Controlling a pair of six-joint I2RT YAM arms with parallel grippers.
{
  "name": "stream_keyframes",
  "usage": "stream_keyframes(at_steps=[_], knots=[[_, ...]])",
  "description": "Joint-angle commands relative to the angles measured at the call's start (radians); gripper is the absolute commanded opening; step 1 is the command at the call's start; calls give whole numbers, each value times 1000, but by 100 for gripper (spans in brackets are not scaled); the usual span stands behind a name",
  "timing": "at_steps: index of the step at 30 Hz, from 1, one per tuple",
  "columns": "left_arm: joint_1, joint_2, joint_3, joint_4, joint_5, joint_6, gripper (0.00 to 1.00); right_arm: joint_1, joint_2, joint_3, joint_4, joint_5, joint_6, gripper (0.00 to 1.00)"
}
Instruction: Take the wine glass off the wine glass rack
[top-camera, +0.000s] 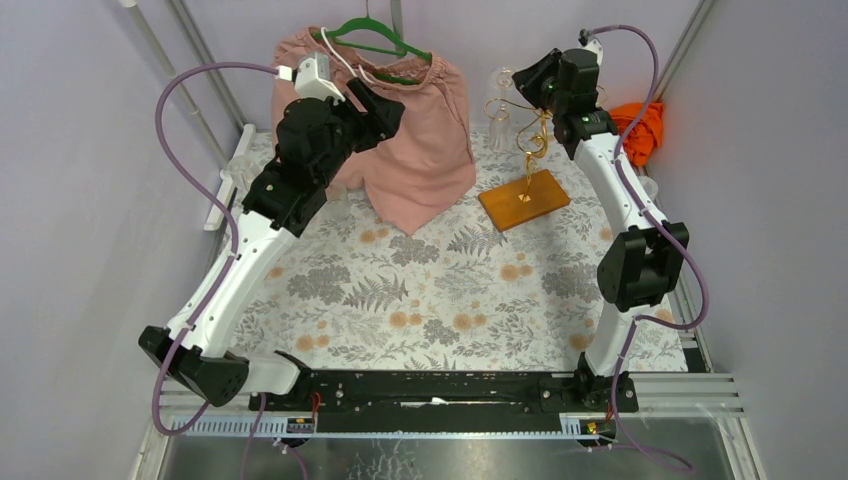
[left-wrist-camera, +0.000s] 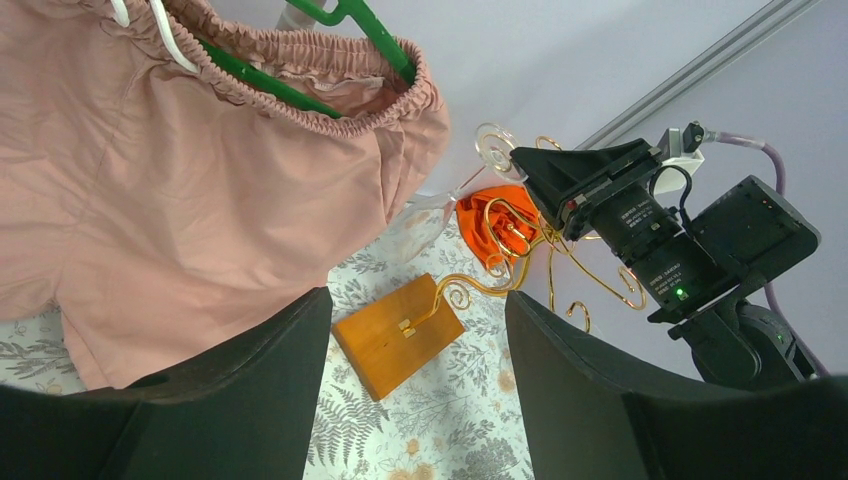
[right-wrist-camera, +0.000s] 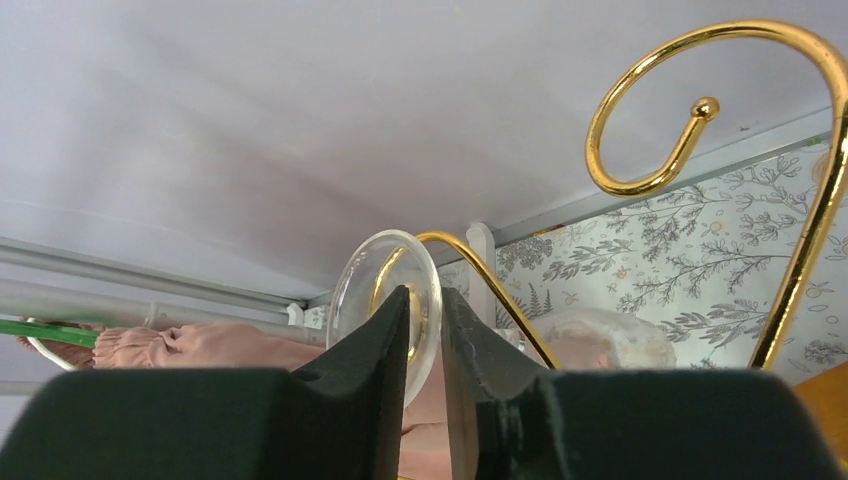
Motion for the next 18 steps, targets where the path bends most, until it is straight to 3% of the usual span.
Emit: stream_keyframes(at_steps=[1, 8, 12, 18], knots=[[-8, -24, -10, 37, -28, 25, 72, -7, -32, 33, 19, 22, 9, 23], [-8, -20, -6, 36, -35, 30, 73, -6, -28, 10, 58, -26, 83, 13], [-8, -20, -4, 33, -42, 32, 73, -7, -31, -2, 68, -37, 168, 0], [-8, -25, -4, 27, -53, 40, 73, -7, -49, -58, 103, -48, 312, 0]])
